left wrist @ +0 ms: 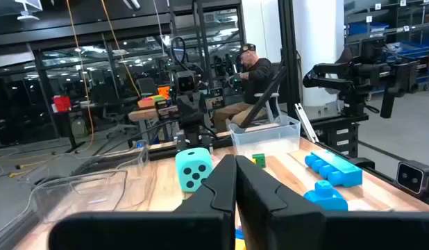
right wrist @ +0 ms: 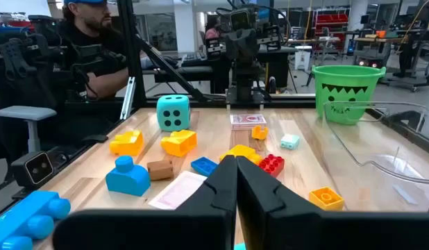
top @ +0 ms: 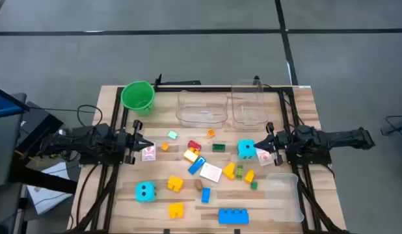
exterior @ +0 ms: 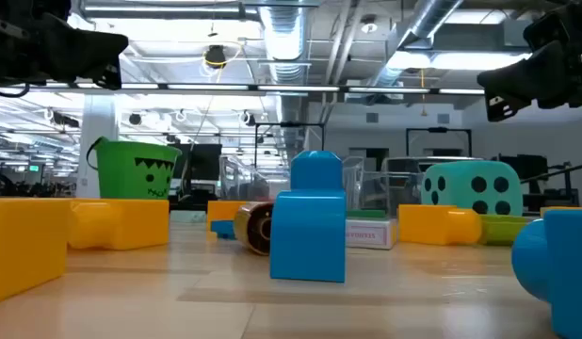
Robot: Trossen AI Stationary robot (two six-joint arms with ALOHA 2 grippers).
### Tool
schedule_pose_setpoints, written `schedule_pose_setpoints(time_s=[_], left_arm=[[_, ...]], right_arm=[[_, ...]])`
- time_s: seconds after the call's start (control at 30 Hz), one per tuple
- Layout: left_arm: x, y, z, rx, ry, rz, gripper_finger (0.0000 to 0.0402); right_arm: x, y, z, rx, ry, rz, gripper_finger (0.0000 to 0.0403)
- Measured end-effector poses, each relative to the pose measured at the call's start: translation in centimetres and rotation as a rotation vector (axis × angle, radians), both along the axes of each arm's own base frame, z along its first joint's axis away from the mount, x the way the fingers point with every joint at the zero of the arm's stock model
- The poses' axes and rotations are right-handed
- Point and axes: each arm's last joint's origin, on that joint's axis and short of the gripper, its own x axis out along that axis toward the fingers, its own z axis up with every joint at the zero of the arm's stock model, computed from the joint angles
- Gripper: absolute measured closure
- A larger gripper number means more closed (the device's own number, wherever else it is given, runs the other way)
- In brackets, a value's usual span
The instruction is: Pick & Place Toys
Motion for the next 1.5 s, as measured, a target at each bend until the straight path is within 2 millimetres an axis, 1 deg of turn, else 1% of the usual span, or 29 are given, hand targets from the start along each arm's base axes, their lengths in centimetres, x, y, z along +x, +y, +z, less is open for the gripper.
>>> schedule_pose_setpoints(time_s=[0.67,1.5], left_arm=[[0.2,0.0,-0.2,-0.001,0.022,0.001,0.0402],[1.1,0.0,-1.3,-0.003,0.159,0.0,0.0402]], right_arm=[[0.0,0.0,0.0,0.0,0.0,0.0,0.0403],[0.0,0.0,0.0,0.0,0.0,0.0,0.0403]])
